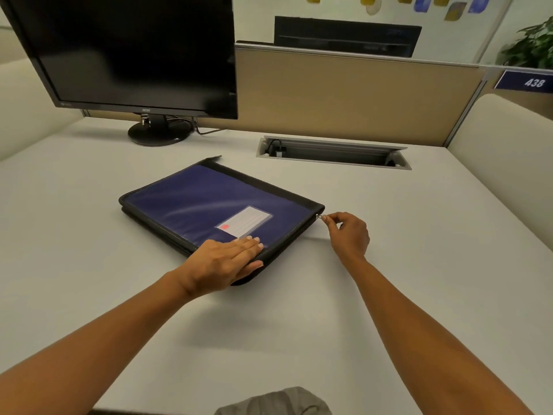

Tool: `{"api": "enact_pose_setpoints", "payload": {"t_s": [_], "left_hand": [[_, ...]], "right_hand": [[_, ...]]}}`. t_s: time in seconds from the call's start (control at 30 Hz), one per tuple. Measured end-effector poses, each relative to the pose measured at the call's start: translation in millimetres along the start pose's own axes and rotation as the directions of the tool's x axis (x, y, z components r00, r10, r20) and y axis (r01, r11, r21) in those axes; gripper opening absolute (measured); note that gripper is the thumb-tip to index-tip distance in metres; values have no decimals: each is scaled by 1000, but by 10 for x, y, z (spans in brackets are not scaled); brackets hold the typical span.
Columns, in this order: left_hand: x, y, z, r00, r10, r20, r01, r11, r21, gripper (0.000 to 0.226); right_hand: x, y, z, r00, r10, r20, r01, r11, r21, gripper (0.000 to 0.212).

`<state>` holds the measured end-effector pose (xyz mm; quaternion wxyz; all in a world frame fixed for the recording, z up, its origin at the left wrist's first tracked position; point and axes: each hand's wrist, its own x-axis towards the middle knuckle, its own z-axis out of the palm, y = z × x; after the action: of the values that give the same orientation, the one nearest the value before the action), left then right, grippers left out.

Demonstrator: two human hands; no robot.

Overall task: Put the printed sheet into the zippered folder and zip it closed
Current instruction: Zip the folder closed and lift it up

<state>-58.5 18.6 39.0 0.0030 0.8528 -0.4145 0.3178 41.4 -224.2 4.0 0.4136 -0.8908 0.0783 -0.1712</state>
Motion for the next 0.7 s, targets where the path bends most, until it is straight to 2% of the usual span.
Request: {"api": "enact_pose_setpoints", "payload": {"t_s": [0.3,0.63,0.7], "left_hand": [[-69,-44,-52,1000,10,6,-10,999,-36,62],[-29,4,8,1000,-3,12,4,999,-38,63],[3,26,27,1000,-12,9,13,999,-41,62]], "right_hand": [[87,36,52,996,90,-1,-90,996,-9,22],[-66,-22,58,965,244,96,-262,901,346,16],[-218,-46,93,957,258,135,-291,867,405,22]]}}
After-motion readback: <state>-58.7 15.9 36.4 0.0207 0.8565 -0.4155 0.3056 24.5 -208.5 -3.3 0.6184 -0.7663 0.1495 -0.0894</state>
